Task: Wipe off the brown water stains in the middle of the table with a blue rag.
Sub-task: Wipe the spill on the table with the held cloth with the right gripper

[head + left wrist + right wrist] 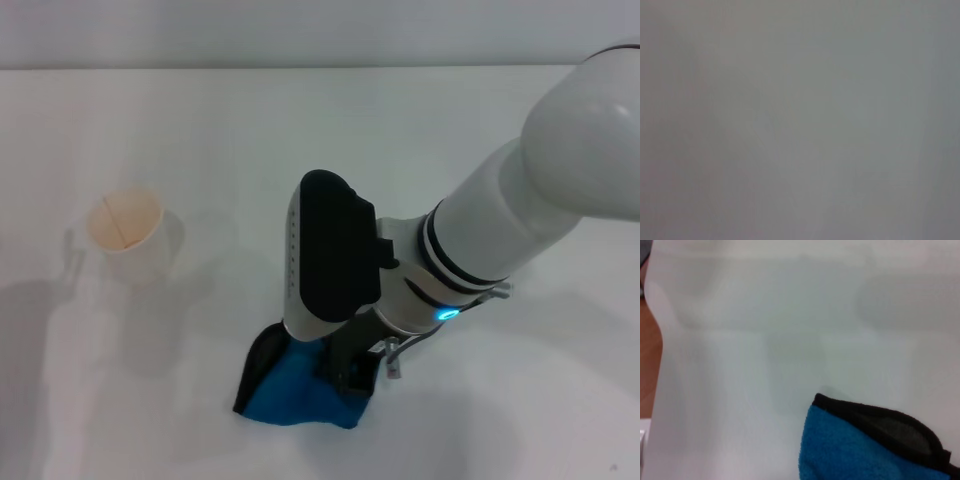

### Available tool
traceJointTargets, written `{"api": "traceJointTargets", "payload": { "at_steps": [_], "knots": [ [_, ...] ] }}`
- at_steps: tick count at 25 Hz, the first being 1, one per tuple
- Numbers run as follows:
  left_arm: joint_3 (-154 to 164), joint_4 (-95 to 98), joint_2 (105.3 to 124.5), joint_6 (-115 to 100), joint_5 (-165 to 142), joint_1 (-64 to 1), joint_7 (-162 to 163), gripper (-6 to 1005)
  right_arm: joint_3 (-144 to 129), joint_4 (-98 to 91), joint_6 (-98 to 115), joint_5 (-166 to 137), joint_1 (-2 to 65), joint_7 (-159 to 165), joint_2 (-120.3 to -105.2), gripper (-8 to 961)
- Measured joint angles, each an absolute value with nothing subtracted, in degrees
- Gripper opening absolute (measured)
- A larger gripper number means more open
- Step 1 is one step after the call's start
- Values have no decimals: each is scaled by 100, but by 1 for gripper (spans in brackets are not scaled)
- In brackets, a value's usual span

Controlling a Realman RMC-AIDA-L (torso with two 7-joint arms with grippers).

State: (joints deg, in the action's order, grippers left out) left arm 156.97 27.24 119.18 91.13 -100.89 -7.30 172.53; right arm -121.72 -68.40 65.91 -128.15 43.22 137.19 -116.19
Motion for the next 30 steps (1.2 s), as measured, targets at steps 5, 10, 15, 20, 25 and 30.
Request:
{"api": "traceJointTargets", "payload": {
  "at_steps": [5, 10, 15, 20, 25, 30],
  "knots": [
    [15697, 2724, 11918, 9114, -10089, -730, 17253, 876, -12368, -6819, 6221, -12678, 4303, 13711, -11619, 36],
    [15697, 2718, 11918, 9112, -10090, -730, 17253, 875, -12496, -6755, 5986, -12545, 4295, 13706, -11619, 36],
    [15697, 2715, 11918, 9112, -10087, -730, 17253, 875, -12507, -6585, 5881, -12514, 4310, 13699, -11619, 36],
    [15697, 2708, 11914, 9123, -10082, -713, 17253, 875, -12357, -6316, 5878, -12580, 4343, 13693, -11598, 35],
    [15697, 2696, 11909, 9140, -10081, -691, 17253, 875, -11830, -6279, 6068, -12893, 4263, 13683, -11571, 35],
    [15697, 2692, 11909, 9144, -10081, -692, 17253, 875, -11425, -6322, 6201, -13410, 4121, 13683, -11567, 35]
  ]
}}
